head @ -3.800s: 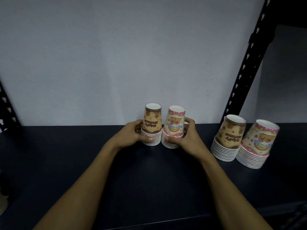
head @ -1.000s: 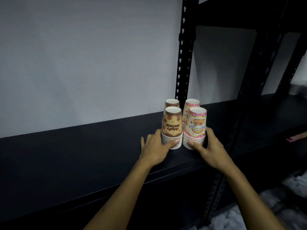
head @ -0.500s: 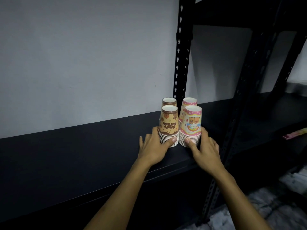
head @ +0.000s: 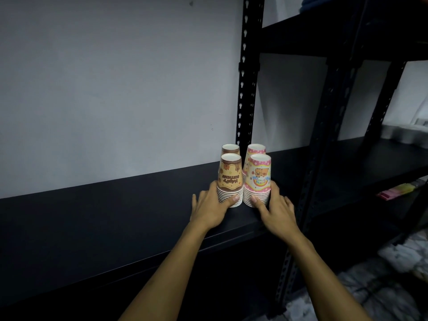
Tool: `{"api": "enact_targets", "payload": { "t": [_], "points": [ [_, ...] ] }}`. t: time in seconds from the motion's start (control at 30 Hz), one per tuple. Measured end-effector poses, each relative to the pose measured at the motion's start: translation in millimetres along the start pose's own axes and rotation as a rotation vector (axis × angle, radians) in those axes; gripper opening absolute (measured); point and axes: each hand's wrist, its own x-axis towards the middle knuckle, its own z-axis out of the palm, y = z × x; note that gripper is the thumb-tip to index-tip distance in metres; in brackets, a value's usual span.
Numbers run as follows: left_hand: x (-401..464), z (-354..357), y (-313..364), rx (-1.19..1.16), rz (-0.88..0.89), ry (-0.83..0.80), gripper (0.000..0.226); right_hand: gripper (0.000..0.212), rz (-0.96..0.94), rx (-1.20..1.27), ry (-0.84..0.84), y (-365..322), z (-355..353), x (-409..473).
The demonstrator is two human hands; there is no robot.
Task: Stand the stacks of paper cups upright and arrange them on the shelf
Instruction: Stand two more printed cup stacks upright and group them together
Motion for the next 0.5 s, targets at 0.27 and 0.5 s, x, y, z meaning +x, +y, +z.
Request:
{"api": "enact_targets", "payload": {
  "t": [0.27,0.5],
  "points": [
    [-2.5,-4.9,2.0,0.016,-0.021,-0.071,0.071,0.066,0.035,-0.021,-0.063,-4.0,-5.3,-1.2],
    [-12.8,-4.8,2.6,0.188,-0.074,-0.072,0.114,0.092,0.119,0.052,-0.075,1.4,-5.7,-10.8]
  ]
}}
